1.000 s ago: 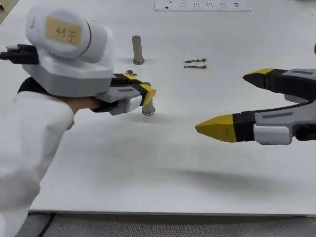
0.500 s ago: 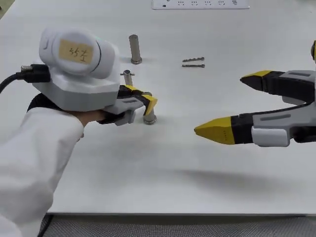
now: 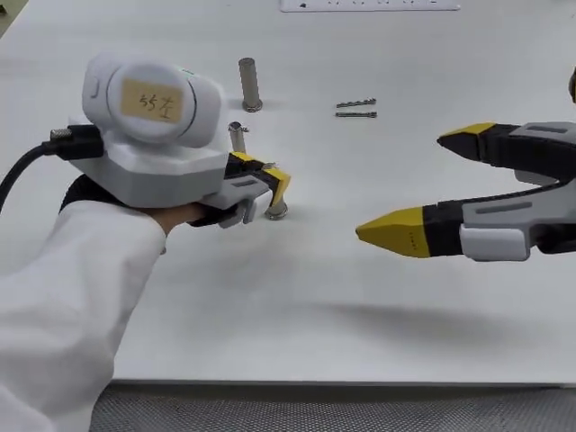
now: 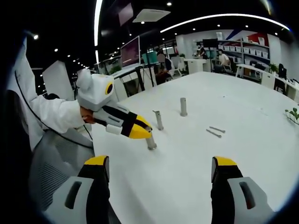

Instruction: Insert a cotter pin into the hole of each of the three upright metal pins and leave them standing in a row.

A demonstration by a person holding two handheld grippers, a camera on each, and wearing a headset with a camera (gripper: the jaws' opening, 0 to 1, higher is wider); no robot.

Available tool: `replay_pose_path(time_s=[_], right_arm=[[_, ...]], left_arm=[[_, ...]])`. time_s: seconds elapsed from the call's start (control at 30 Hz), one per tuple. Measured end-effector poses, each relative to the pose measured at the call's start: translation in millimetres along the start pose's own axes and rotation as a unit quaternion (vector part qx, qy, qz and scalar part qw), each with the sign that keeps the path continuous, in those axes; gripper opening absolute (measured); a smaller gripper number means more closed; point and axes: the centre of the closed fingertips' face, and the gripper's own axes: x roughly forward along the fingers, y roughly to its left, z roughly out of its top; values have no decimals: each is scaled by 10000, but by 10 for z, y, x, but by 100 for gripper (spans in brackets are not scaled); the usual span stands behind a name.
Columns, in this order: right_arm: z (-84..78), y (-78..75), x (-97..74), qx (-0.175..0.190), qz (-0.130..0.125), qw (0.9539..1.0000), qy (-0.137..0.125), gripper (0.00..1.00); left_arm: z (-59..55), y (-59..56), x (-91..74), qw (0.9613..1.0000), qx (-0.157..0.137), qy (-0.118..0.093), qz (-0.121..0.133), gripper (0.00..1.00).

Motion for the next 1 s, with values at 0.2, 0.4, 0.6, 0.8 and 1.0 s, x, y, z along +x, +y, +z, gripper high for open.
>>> replay_pose_path(time_s=[0.2, 0.4, 0.6, 0.8, 1.0], right_arm=[[-1, 6, 11, 34, 3, 10000, -2, 88], [21, 25, 27, 27, 26, 10000, -34, 88], [1, 23, 3, 18, 7, 10000, 4, 88], [-10, -2, -30, 43, -41, 10000, 3, 88], [-24, -24, -52, 9, -100, 9999, 66, 88]], left_arm=[[15, -26, -2, 9999, -67, -18, -73, 14], [50, -101, -64, 9993, 70, -29, -369, 32], [137, -125, -209, 9953, 715, -245, -602, 43], [19, -203, -304, 9909, 761, -89, -1103, 63], [-84, -233, -353, 9892, 668, 39, -1301, 73]])
